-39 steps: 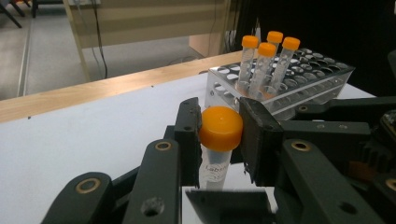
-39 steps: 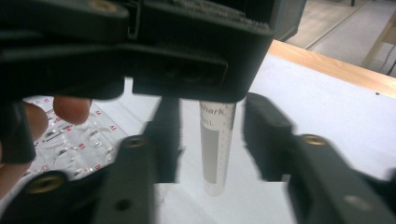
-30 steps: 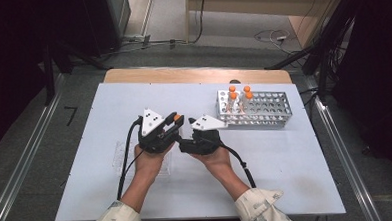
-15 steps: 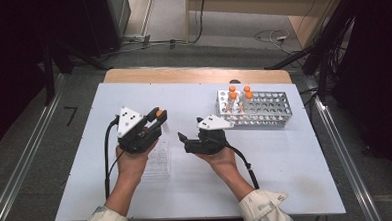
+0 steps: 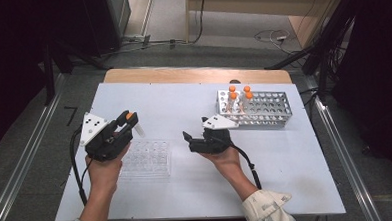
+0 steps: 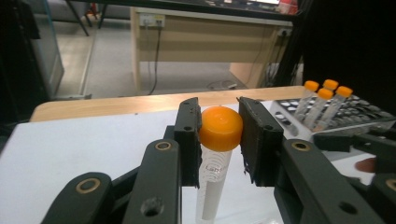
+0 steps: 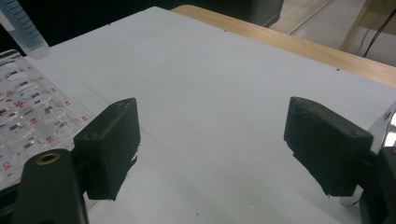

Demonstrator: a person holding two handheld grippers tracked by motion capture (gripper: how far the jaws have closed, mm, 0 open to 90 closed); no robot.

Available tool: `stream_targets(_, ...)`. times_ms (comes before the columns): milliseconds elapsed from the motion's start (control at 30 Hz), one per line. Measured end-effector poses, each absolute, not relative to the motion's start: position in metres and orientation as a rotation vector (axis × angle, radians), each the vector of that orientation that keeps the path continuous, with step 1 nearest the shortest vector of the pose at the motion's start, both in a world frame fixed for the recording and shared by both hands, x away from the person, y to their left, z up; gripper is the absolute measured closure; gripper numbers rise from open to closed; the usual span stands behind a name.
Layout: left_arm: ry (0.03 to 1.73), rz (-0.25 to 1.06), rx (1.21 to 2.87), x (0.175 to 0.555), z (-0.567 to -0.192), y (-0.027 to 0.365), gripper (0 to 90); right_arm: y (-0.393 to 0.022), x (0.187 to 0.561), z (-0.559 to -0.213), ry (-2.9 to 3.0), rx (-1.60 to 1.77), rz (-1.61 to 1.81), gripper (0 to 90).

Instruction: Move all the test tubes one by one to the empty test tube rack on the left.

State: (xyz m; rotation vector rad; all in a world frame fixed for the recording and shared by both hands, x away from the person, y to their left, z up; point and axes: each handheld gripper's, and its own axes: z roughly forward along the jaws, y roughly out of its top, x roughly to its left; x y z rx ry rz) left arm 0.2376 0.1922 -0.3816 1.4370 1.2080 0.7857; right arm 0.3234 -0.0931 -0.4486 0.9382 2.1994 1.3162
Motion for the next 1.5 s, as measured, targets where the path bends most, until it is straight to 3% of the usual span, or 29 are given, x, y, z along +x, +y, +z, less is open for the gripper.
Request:
stream_targets(467,1.298,0.828,1.43,0.223,-0.393,0.223,70.9,-0.101,0.324,-0.445,2.175,0.948,1.325,17.3)
stream_targets(1500,1.359,0.826,1.505,0.225,-0.423,0.225,70.8,-0.107,0.326,-0.443,2.162,0.963,1.333,17.4)
